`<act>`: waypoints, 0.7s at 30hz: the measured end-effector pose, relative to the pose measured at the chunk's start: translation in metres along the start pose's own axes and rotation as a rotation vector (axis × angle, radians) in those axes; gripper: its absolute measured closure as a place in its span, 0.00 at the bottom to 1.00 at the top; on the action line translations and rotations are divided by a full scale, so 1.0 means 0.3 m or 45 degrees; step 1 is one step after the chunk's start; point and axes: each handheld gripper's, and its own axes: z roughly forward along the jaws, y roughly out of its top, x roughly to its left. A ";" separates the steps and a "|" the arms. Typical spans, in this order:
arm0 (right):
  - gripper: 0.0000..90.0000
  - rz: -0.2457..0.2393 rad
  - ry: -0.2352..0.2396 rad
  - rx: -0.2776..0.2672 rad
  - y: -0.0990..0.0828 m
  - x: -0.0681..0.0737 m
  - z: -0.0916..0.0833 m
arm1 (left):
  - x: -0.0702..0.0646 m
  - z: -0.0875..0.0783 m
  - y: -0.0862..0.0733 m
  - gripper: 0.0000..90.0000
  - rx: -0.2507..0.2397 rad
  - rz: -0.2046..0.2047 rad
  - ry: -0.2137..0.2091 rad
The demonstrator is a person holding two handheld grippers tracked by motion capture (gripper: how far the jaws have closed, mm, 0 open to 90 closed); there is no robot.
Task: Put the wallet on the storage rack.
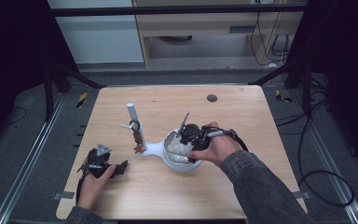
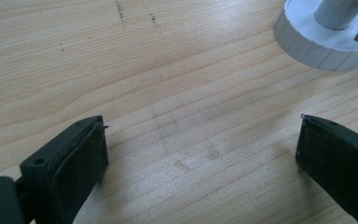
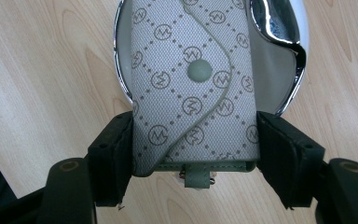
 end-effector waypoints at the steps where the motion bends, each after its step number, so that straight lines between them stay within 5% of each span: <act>1: 0.36 0.001 -0.004 0.003 0.003 -0.001 0.002 | 0.000 0.000 0.000 0.02 0.000 0.000 0.000; 21: 0.36 0.004 -0.004 0.020 0.026 -0.013 0.036 | -0.001 0.000 0.000 0.01 0.001 0.004 -0.003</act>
